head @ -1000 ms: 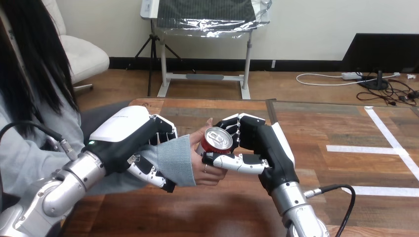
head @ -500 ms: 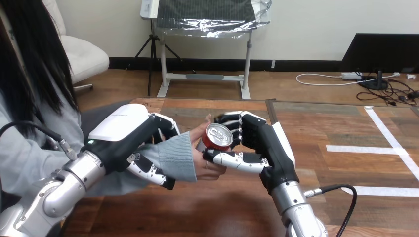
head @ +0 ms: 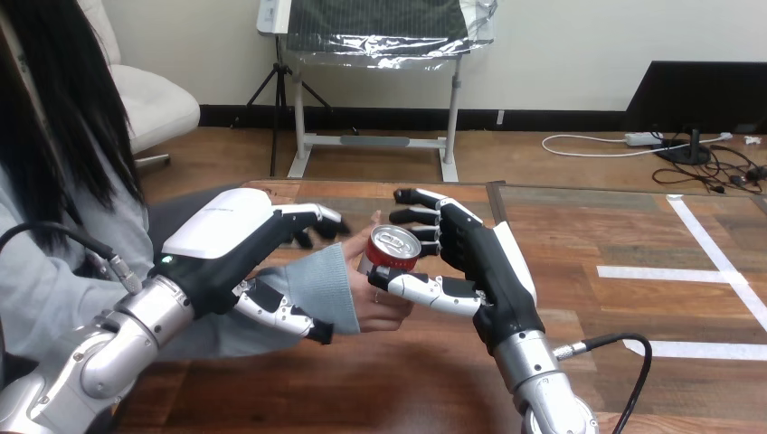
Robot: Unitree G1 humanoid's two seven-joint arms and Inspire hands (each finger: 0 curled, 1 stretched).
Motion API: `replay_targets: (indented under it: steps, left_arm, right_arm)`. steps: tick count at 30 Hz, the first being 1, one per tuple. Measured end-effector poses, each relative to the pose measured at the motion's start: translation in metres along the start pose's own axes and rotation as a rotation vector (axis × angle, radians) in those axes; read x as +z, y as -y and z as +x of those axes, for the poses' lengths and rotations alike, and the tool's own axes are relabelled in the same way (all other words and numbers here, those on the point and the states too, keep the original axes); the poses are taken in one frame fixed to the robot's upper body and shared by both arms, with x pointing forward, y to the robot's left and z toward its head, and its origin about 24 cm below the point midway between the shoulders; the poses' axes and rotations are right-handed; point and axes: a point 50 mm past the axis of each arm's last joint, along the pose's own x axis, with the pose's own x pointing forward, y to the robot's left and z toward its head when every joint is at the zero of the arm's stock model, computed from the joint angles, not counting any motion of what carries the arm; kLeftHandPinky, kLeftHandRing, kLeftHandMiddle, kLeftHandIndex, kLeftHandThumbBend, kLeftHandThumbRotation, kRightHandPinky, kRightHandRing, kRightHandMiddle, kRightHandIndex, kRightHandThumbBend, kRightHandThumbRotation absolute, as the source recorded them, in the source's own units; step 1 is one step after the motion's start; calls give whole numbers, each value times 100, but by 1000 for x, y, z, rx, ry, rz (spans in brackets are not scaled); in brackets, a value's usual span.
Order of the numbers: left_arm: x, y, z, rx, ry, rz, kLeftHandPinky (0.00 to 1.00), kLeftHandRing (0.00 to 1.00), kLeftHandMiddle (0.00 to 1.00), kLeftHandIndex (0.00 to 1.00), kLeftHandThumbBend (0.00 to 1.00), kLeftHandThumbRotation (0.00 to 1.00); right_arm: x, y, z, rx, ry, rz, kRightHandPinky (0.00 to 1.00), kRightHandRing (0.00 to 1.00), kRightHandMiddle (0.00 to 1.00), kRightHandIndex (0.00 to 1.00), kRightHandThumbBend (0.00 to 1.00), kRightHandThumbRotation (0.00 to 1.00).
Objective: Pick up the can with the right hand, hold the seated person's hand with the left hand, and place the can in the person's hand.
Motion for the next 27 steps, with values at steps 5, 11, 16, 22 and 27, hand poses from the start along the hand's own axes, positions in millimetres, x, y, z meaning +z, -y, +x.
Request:
replay_targets:
  steps: [5,11,16,22,27]
  left_arm:
    - [2,-1,0,8,10,8,93,95,95,95,100,48]
    - [4,-2,0,27,23,18,94,97,97,98,100,52]
    - [5,-2,-2,43,37,28,95,98,99,100,100,55]
    - [6,0,-5,63,56,34,95,99,100,100,100,57]
    - [6,1,-8,82,68,30,96,100,100,100,100,59]
  right_arm:
    - [-1,0,0,3,-11,-13,81,83,83,88,100,46]
    - [-2,1,0,5,-20,-17,80,84,84,89,100,52]
    - [-2,2,-1,4,-23,-24,79,84,84,90,100,57]
    - [-3,7,-1,6,-27,-44,79,84,84,91,100,61]
    - [-4,11,-2,5,-29,-60,78,84,85,91,100,63]
